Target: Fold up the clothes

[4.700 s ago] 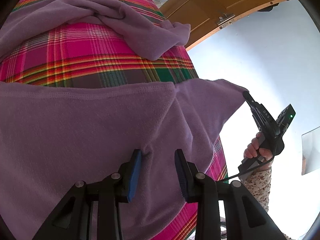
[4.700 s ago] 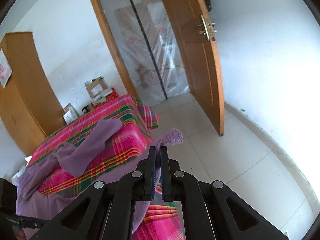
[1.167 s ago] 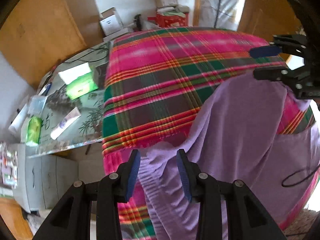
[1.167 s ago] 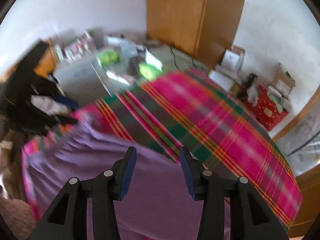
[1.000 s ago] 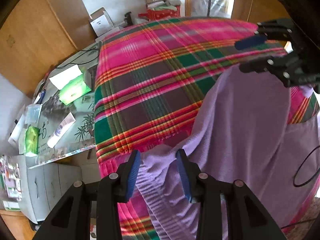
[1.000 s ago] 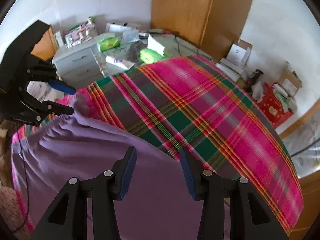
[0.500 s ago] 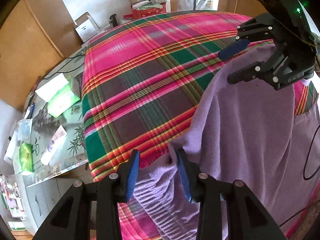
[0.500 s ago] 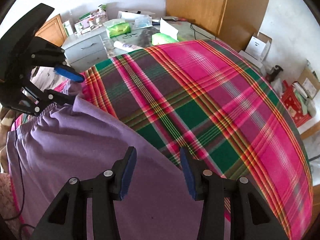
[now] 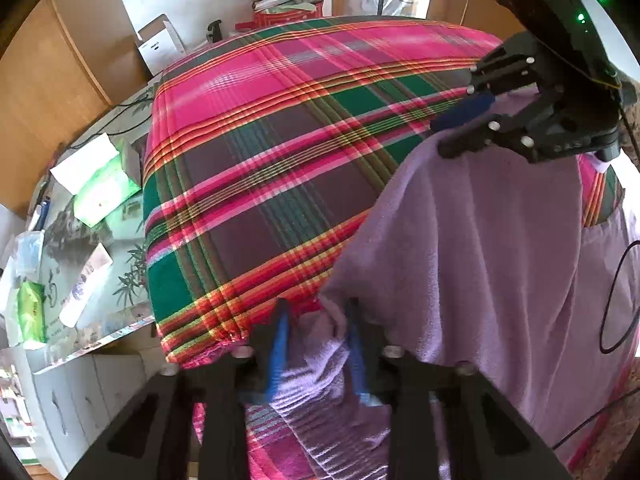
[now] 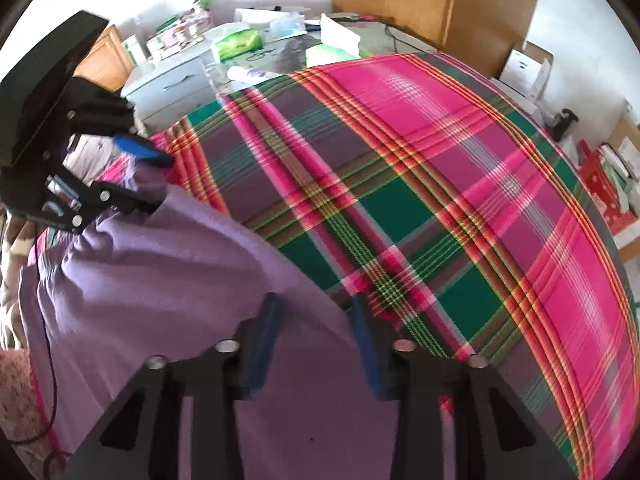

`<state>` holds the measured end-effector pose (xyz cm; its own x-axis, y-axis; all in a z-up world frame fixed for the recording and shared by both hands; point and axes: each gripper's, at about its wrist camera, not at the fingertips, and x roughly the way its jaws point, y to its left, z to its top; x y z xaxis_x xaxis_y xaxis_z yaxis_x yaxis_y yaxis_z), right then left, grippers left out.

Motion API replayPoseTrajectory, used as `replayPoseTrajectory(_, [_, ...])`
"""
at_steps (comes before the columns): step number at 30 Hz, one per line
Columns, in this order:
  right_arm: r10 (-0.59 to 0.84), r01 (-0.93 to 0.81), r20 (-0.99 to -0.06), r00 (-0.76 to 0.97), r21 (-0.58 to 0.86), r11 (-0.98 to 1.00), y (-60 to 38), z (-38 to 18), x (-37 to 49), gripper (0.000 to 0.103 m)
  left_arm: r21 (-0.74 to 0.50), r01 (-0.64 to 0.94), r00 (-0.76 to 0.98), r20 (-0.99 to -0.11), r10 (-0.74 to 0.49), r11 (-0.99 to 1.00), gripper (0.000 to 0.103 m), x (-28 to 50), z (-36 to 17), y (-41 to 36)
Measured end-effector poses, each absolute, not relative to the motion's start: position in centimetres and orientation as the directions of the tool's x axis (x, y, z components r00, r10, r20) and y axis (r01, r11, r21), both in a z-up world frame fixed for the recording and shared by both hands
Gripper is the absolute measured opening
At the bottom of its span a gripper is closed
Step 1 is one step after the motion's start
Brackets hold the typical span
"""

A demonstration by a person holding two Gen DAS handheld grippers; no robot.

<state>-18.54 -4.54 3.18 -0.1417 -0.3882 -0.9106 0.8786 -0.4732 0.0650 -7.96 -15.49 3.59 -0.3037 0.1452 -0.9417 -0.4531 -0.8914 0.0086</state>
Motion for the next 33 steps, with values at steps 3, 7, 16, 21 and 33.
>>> replayPoseTrajectory(3, [-0.39, 0.879, -0.91, -0.137, 0.07, -0.471, -4.5, 3.2, -18.4, 0.009, 0.005, -0.443, -0.316, -0.937, 0.151, -0.896, 0.009, -7.7, 3.7, -15.7])
replayPoseTrajectory(7, [-0.41, 0.876, -0.898, -0.159, 0.063, -0.478, -4.6, 3.6, -18.4, 0.004, 0.014, -0.404, -0.353, -0.925, 0.142, -0.915, 0.007, -7.6, 4.5, -16.4])
replayPoseTrajectory(16, [-0.483, 0.839, -0.817, -0.315, -0.001, -0.545, -6.3, 6.8, -18.5, 0.003, 0.001, -0.243, -0.453, -0.884, 0.113, -0.97, 0.006, -8.4, 6.6, -20.3])
replayPoseTrajectory(21, [-0.485, 0.836, -0.803, -0.346, -0.029, -0.548, -8.6, 7.0, -19.0, 0.003, -0.007, -0.186, -0.451, -0.888, 0.092, -0.983, 0.006, -9.2, 6.1, -22.4])
replayPoseTrajectory(33, [-0.36, 0.829, -0.852, -0.379, -0.14, -0.541, -13.0, 2.7, -20.1, 0.003, 0.007, -0.15, -0.42, -0.906, 0.057, -0.989, 0.006, -9.7, 3.9, -23.1])
